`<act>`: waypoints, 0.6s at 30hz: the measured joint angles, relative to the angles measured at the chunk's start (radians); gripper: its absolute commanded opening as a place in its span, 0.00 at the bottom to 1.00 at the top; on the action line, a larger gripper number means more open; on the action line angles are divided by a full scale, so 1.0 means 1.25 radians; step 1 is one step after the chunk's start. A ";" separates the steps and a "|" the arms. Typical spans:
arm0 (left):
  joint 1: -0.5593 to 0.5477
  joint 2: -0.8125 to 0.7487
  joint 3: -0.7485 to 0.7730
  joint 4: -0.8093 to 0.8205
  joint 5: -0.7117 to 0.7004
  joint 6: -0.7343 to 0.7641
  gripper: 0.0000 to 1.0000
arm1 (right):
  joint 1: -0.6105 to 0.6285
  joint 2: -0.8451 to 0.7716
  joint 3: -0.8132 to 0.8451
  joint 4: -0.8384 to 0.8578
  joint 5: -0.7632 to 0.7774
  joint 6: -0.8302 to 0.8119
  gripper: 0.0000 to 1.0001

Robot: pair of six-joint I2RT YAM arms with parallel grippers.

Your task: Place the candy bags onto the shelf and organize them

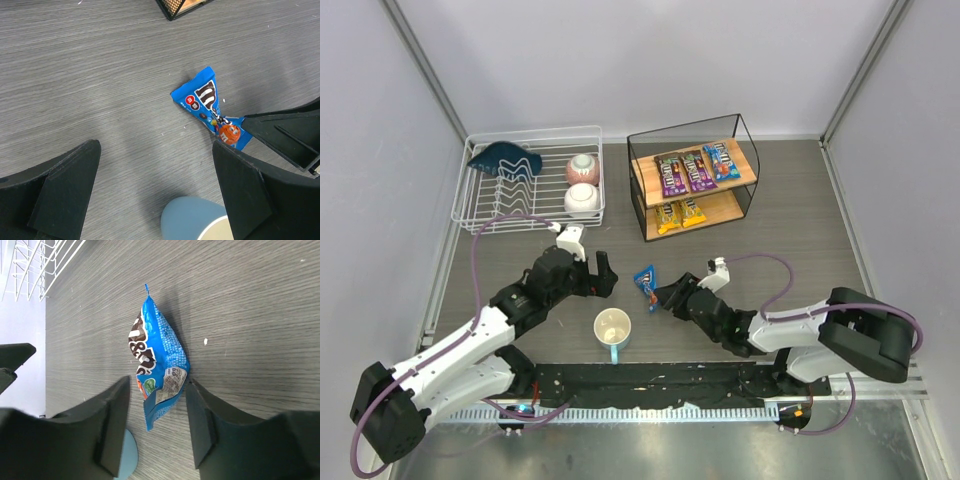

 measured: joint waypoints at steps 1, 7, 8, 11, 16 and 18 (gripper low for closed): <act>0.000 0.000 0.000 0.000 0.000 0.000 1.00 | 0.000 0.006 0.001 0.005 -0.002 0.002 0.44; 0.000 0.000 0.000 0.000 0.000 0.000 1.00 | 0.000 0.045 0.004 0.040 -0.012 0.016 0.22; 0.000 0.000 0.000 0.000 0.000 0.000 1.00 | 0.001 0.051 0.004 0.048 -0.014 0.021 0.15; 0.000 0.000 0.000 0.000 0.000 0.000 1.00 | 0.001 0.058 0.003 0.063 -0.018 0.032 0.01; 0.000 0.000 0.000 0.000 0.000 0.000 1.00 | 0.001 0.027 -0.014 0.050 -0.014 0.048 0.01; 0.000 0.000 0.000 0.000 0.000 0.000 1.00 | 0.001 -0.017 -0.029 0.022 -0.008 0.056 0.01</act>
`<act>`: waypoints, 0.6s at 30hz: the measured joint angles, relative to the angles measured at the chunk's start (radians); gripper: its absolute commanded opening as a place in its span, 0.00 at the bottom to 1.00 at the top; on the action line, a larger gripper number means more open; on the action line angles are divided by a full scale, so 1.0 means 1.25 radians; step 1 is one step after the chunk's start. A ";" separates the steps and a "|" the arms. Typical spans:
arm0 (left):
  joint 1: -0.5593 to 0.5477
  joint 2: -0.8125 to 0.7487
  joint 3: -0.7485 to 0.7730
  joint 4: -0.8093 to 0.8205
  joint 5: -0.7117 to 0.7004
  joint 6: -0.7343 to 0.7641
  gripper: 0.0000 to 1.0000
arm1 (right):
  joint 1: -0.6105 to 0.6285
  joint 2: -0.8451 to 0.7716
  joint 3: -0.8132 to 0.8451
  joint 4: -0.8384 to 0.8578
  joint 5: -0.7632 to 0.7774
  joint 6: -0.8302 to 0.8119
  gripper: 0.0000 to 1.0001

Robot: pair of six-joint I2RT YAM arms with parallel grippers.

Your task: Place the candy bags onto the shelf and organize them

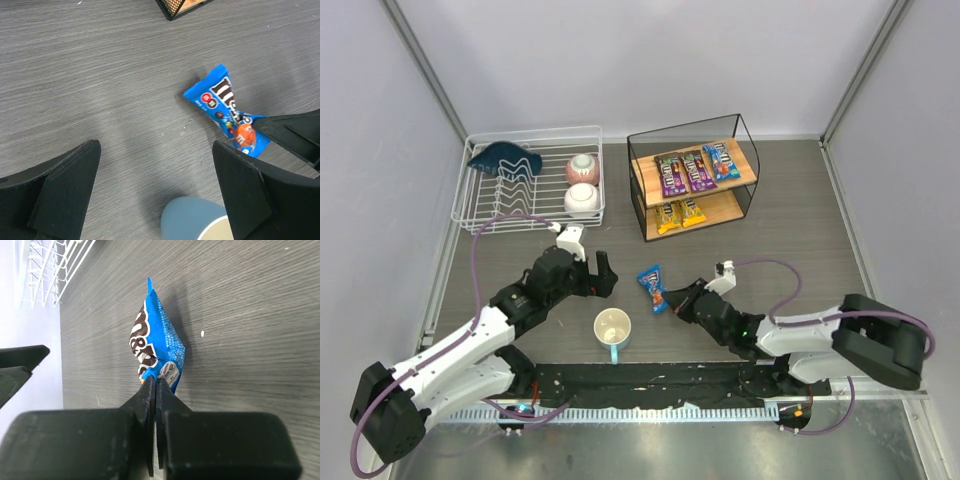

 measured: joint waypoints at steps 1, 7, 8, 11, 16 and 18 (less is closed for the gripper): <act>0.000 0.000 0.000 0.000 0.000 0.000 1.00 | 0.000 -0.031 -0.009 -0.020 0.004 0.005 0.01; 0.000 0.001 0.000 0.000 0.000 0.000 1.00 | 0.000 -0.229 -0.067 -0.159 0.018 0.028 0.01; 0.000 0.001 0.000 0.000 0.000 0.000 1.00 | 0.000 -0.264 -0.078 -0.185 0.019 0.031 0.01; 0.000 0.002 0.000 0.000 0.000 0.000 1.00 | 0.000 -0.354 -0.103 -0.270 0.017 0.034 0.21; 0.000 0.005 0.000 0.000 0.000 0.000 1.00 | 0.000 -0.461 -0.116 -0.397 0.021 0.040 0.49; 0.000 0.007 0.000 0.000 0.000 0.000 1.00 | 0.000 -0.491 -0.115 -0.447 0.030 0.040 0.50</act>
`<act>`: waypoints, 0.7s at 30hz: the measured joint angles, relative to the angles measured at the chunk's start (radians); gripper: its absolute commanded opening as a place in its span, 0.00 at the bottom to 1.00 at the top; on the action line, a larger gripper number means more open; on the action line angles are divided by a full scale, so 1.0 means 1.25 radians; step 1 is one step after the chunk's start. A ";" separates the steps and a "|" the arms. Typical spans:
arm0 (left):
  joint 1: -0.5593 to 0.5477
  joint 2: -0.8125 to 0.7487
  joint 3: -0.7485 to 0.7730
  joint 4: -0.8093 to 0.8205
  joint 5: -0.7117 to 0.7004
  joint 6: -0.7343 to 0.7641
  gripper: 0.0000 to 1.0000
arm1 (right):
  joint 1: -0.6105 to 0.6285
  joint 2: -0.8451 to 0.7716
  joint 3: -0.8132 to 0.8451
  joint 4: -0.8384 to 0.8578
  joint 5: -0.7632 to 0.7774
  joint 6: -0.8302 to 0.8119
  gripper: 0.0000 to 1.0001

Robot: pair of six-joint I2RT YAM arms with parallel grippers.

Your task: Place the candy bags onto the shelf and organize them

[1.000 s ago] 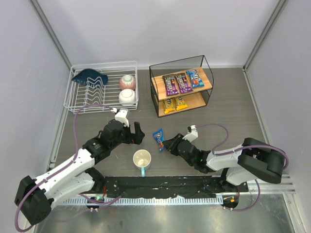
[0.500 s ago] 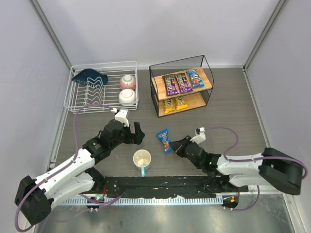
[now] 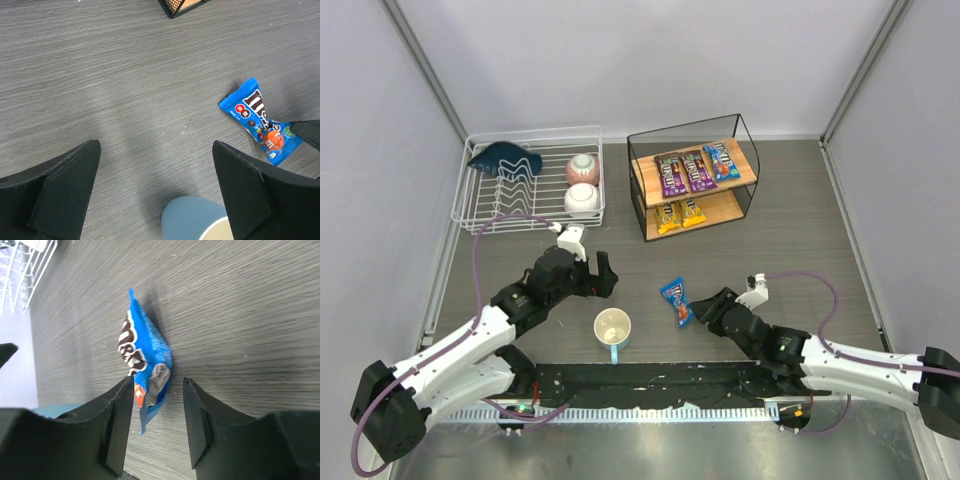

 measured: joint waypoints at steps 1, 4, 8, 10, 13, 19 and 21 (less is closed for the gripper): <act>0.000 0.000 0.000 0.000 0.000 0.000 1.00 | 0.000 -0.013 0.000 -0.025 0.007 0.000 0.50; 0.000 0.000 0.000 0.000 0.000 0.000 1.00 | 0.000 -0.038 0.014 -0.104 0.037 -0.005 0.50; 0.000 0.000 0.000 0.000 0.000 0.000 1.00 | 0.000 -0.050 0.060 -0.150 0.078 -0.035 0.26; 0.000 0.000 0.000 0.000 0.000 0.000 1.00 | 0.000 -0.047 0.089 -0.147 0.090 -0.057 0.12; 0.000 0.000 0.000 0.000 0.000 0.000 1.00 | 0.000 -0.022 0.119 -0.110 0.097 -0.084 0.04; 0.000 0.000 0.000 0.000 0.000 0.000 1.00 | 0.000 0.107 0.136 0.049 0.086 -0.122 0.01; 0.000 0.000 0.000 0.000 0.000 0.000 1.00 | 0.000 0.162 0.127 0.121 0.075 -0.128 0.01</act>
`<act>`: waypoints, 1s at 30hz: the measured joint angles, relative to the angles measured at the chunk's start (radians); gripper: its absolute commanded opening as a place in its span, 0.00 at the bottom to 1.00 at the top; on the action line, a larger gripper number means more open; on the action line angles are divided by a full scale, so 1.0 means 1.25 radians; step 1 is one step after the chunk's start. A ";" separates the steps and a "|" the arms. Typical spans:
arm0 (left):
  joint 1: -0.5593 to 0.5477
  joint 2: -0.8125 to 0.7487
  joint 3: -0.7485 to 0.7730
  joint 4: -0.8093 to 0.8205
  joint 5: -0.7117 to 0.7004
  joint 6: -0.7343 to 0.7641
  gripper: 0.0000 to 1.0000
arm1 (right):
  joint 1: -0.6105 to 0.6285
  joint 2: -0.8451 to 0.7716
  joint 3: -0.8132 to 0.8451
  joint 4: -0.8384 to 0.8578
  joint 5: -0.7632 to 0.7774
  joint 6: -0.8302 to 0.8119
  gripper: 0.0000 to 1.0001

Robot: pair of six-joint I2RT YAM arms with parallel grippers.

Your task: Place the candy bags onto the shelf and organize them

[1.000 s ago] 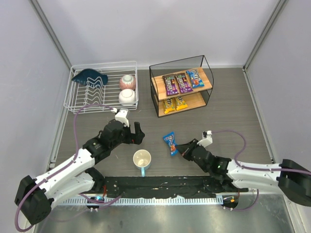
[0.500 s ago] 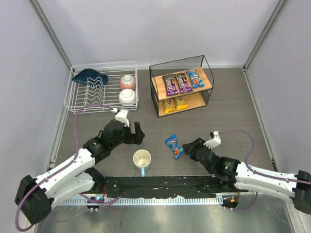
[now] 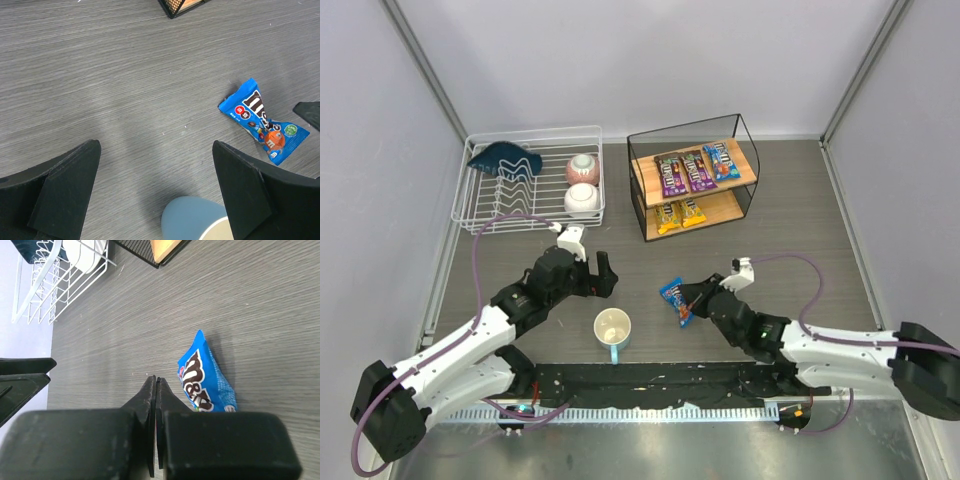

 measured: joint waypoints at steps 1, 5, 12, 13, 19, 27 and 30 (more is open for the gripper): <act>0.000 0.000 0.000 0.000 0.000 0.000 1.00 | 0.000 0.028 -0.006 0.039 -0.005 -0.004 0.01; 0.000 0.000 0.000 0.000 0.000 0.000 1.00 | 0.000 0.143 -0.013 0.191 -0.023 -0.020 0.01; 0.000 0.000 0.000 0.000 0.000 0.000 1.00 | 0.000 0.235 -0.013 0.326 -0.037 -0.037 0.01; 0.000 0.000 0.000 0.000 0.000 0.000 1.00 | 0.000 0.237 -0.013 0.335 -0.037 -0.037 0.01; 0.000 0.002 0.000 0.000 0.000 0.000 1.00 | 0.000 0.238 -0.013 0.363 -0.030 -0.035 0.01; 0.000 0.013 0.000 0.000 0.000 0.000 1.00 | 0.000 0.317 -0.032 0.422 -0.025 -0.013 0.01; 0.000 0.013 0.000 0.000 0.000 0.000 1.00 | 0.000 0.360 -0.049 0.440 -0.020 0.005 0.01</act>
